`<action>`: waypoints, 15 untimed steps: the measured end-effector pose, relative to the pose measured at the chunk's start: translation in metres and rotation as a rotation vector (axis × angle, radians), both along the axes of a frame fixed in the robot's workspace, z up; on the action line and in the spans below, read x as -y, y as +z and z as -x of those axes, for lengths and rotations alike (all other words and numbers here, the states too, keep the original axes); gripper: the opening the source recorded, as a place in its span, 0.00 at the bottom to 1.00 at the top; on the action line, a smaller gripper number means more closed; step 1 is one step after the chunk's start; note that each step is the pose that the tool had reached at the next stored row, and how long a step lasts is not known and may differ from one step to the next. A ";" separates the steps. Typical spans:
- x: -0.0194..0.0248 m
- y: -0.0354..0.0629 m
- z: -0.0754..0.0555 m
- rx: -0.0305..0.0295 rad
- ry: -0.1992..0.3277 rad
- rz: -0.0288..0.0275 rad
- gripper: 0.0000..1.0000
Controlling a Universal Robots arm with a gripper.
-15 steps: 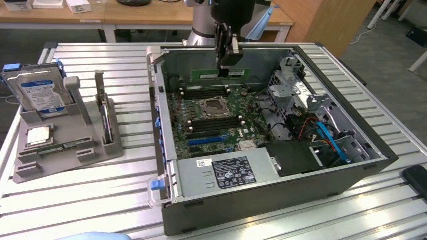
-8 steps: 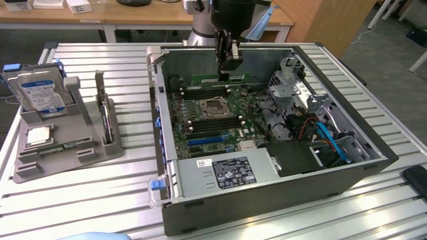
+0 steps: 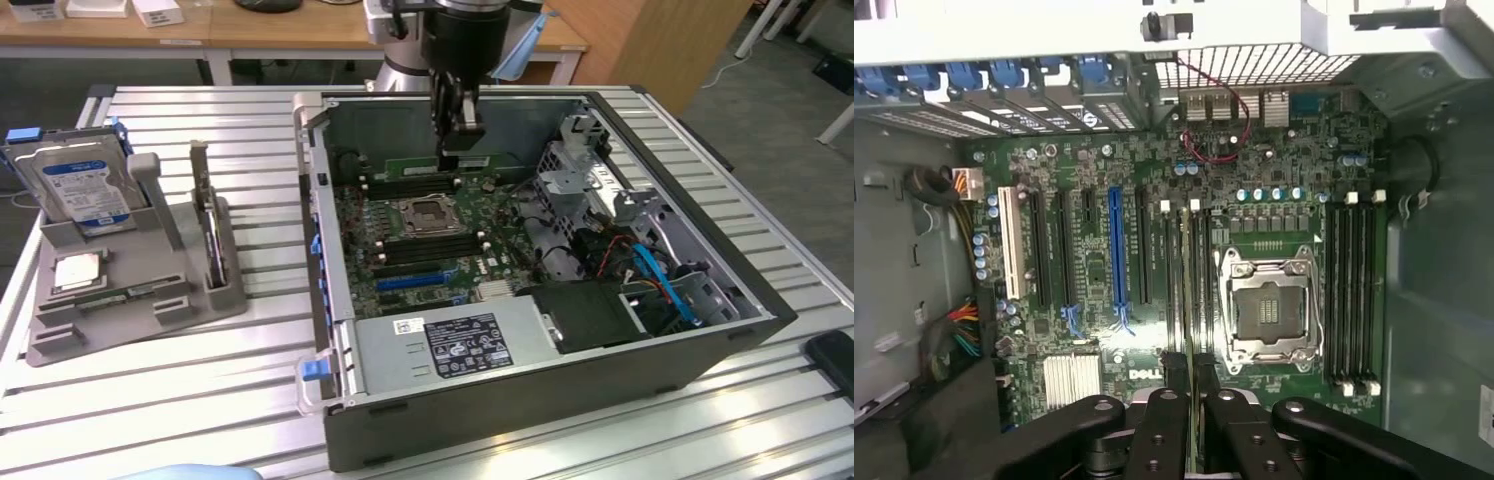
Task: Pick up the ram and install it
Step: 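Pick up the ram and move it above insertion slot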
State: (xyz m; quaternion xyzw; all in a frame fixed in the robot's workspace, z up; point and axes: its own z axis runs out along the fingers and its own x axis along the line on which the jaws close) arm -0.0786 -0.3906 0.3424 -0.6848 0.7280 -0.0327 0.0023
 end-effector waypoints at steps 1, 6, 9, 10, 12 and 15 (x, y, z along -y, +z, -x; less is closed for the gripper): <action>0.0000 -0.0010 0.000 0.0005 0.000 0.0002 0.13; -0.0041 -0.0073 0.000 0.0007 0.000 0.0004 0.13; -0.0092 -0.0118 0.000 0.0009 0.000 0.0055 0.13; -0.0093 -0.0119 0.000 0.0008 0.000 0.0080 0.13; -0.0093 -0.0119 0.000 0.0008 0.000 0.0080 0.13; -0.0093 -0.0120 0.000 0.0008 0.000 0.0081 0.13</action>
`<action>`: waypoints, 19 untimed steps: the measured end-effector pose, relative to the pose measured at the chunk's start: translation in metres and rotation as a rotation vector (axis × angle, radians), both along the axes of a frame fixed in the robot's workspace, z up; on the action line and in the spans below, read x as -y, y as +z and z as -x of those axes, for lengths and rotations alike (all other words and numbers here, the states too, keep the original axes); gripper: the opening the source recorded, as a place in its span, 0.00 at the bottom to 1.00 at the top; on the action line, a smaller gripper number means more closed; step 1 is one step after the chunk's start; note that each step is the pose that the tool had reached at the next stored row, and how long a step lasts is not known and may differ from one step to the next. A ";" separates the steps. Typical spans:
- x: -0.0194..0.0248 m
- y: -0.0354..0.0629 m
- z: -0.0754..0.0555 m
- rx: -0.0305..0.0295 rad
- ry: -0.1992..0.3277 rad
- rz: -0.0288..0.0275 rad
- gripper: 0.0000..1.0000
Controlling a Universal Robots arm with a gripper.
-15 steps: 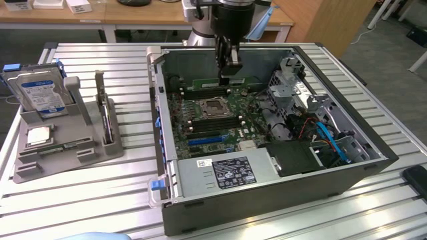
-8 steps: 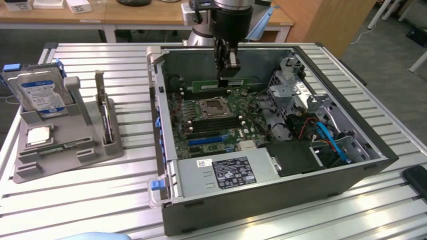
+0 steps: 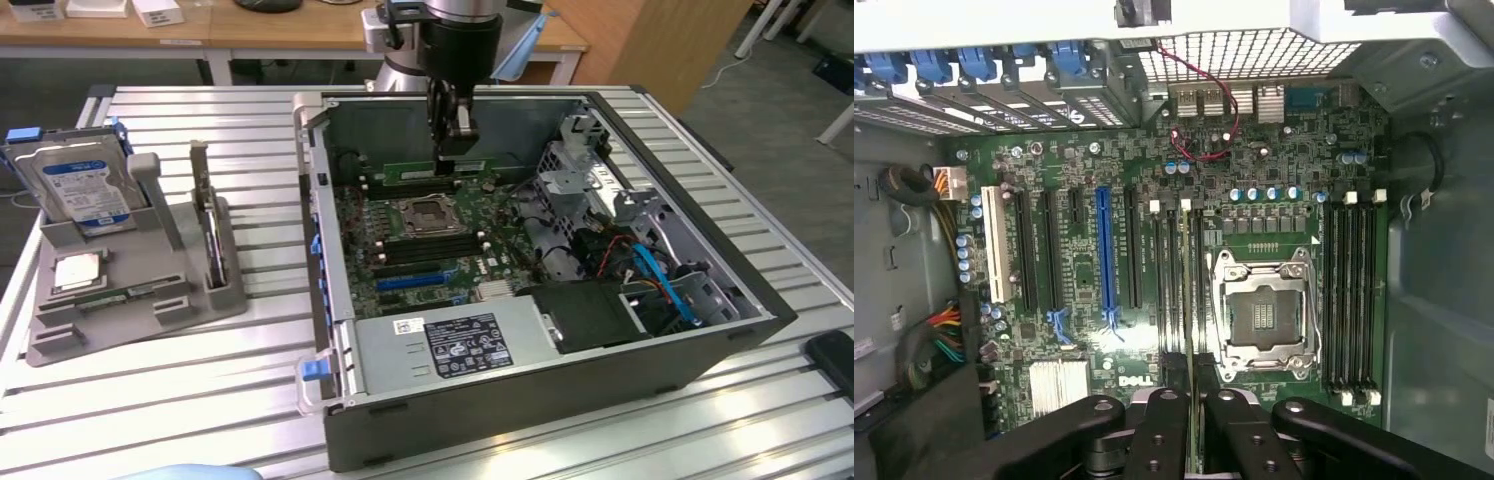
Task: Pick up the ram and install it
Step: 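Insert the ram into the slot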
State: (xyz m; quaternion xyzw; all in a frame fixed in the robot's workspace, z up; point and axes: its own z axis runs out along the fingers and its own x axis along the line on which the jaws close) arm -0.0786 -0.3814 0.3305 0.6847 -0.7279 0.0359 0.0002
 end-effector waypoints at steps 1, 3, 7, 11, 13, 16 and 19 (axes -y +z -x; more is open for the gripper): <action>-0.0001 -0.0004 0.000 0.0001 0.000 -0.0001 0.13; 0.0000 -0.0024 0.000 0.0000 0.000 0.0000 0.13; 0.0000 -0.0092 0.000 0.0000 0.000 -0.0002 0.13; -0.0001 -0.0164 0.000 0.0000 -0.001 -0.0002 0.13; 0.0000 -0.0201 0.000 -0.0001 -0.001 0.0000 0.13; -0.0001 -0.0256 0.000 0.0001 -0.002 -0.0002 0.13; -0.0001 -0.0310 0.000 0.0000 -0.003 -0.0002 0.13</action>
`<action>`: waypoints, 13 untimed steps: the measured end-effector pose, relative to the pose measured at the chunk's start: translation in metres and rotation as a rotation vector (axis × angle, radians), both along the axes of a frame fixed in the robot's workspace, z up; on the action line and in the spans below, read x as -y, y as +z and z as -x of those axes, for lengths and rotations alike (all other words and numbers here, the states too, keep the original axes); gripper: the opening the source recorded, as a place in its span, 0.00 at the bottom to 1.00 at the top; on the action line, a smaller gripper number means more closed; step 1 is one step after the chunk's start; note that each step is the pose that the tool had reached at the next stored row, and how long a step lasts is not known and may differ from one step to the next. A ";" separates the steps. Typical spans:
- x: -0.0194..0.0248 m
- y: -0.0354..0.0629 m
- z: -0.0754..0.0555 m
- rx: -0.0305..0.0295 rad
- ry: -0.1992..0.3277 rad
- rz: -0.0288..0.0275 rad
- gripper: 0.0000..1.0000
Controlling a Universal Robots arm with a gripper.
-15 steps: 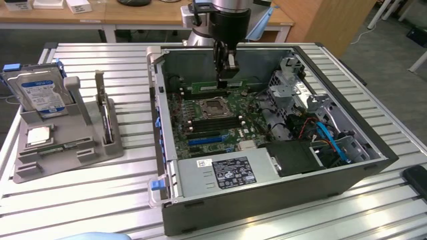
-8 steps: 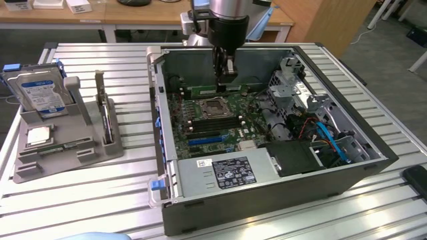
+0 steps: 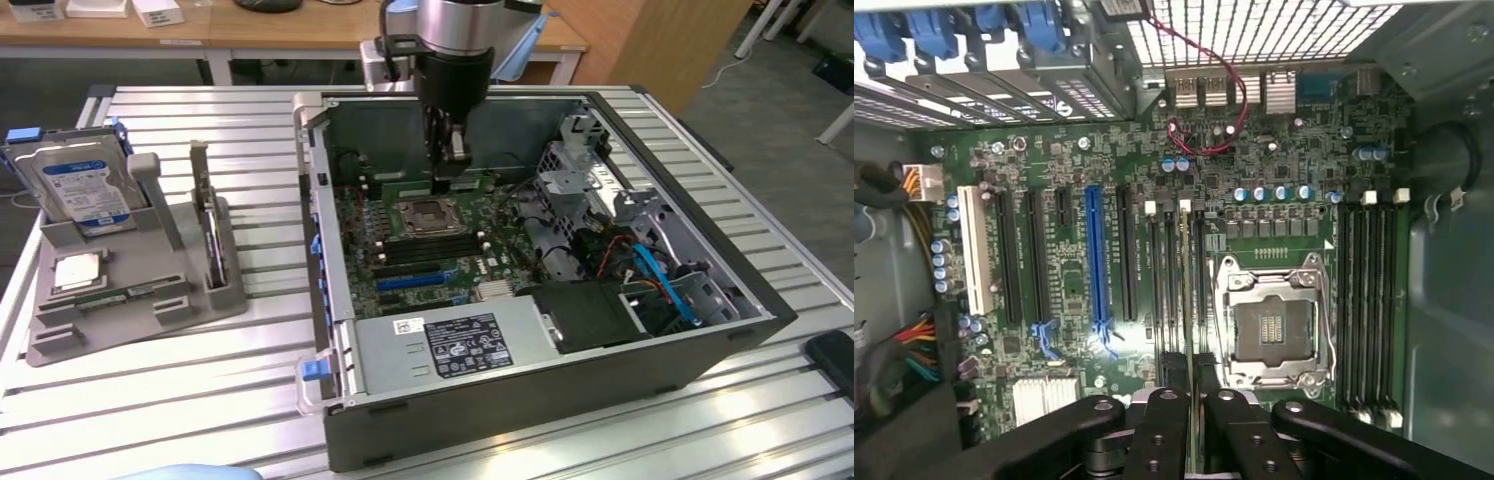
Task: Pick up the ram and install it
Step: 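Insert the ram into the slot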
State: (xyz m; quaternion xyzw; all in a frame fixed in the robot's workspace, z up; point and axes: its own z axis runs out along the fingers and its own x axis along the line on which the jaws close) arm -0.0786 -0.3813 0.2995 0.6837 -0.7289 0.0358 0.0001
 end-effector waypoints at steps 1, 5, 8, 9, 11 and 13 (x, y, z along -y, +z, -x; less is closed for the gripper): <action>0.0000 -0.0019 0.000 0.0000 0.000 0.0000 0.13; 0.0000 -0.0091 0.000 0.0000 -0.001 0.0001 0.13; 0.0000 -0.0146 0.000 -0.0001 -0.001 0.0001 0.13; 0.0000 -0.0164 0.000 -0.0001 -0.002 0.0000 0.13; 0.0000 -0.0200 0.000 0.0000 -0.002 -0.0001 0.13; 0.0000 -0.0236 0.000 -0.0001 -0.002 0.0001 0.13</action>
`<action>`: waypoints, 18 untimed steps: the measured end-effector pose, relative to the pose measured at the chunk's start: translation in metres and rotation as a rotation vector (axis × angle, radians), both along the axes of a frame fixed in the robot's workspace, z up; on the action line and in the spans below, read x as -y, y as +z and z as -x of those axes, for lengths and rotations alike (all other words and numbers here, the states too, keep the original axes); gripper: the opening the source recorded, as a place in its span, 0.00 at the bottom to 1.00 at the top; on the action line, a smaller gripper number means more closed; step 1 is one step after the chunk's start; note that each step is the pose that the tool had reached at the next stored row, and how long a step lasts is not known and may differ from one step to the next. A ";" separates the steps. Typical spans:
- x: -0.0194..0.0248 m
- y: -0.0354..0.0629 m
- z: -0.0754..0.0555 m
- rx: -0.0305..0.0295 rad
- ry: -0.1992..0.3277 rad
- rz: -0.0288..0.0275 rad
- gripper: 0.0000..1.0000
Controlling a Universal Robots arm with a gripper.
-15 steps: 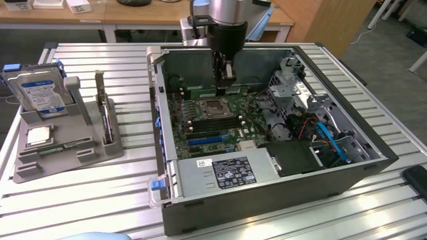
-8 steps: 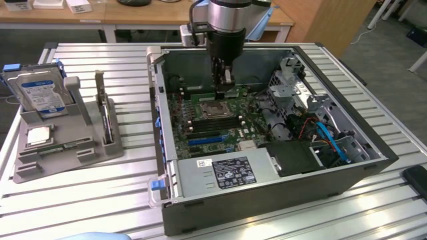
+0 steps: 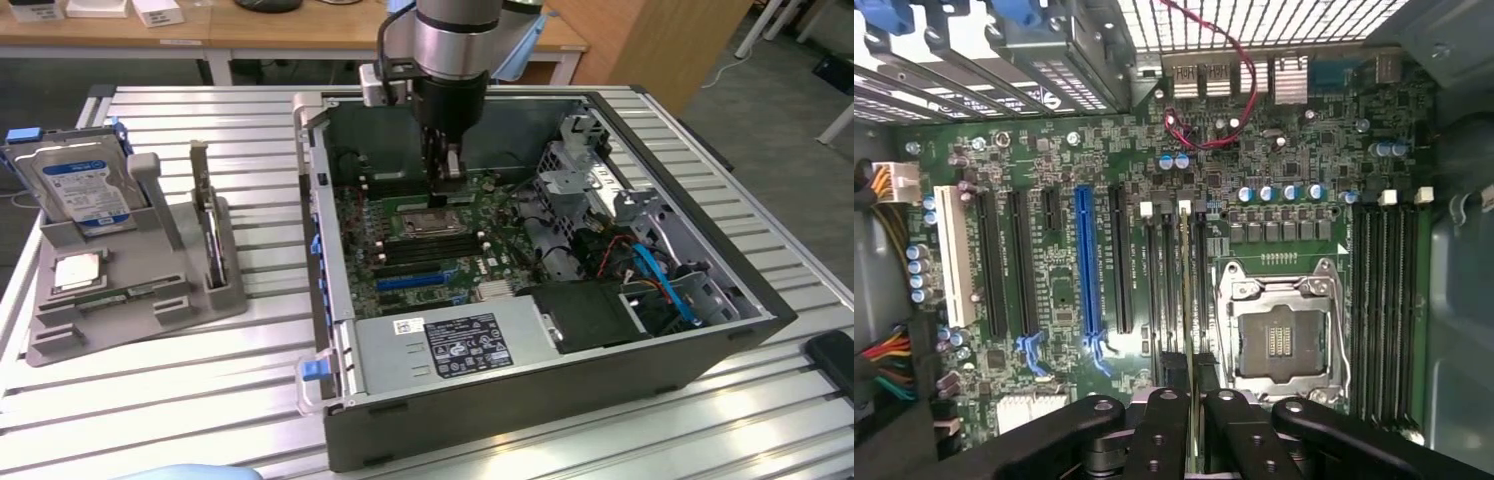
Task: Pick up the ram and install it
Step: 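Insert the ram into the slot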
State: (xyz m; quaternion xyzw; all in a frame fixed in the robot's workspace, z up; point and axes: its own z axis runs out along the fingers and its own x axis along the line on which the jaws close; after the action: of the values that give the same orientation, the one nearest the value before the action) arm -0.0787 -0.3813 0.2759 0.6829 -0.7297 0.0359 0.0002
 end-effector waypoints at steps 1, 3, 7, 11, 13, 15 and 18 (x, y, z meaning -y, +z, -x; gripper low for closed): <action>0.0000 -0.0018 0.000 0.0000 0.000 0.0000 0.13; 0.0000 -0.0056 0.000 0.0002 0.000 0.0000 0.13; 0.0000 -0.0127 0.000 0.0003 -0.001 -0.0001 0.13; 0.0000 -0.0184 0.000 0.0002 -0.002 0.0000 0.13; 0.0000 -0.0184 0.000 0.0001 -0.002 0.0002 0.13; 0.0000 -0.0184 0.000 0.0001 -0.002 0.0002 0.13; -0.0001 -0.0195 -0.002 0.0002 -0.005 0.0000 0.13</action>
State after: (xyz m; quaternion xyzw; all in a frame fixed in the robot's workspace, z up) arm -0.0762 -0.3813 0.2564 0.6809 -0.7315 0.0359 0.0003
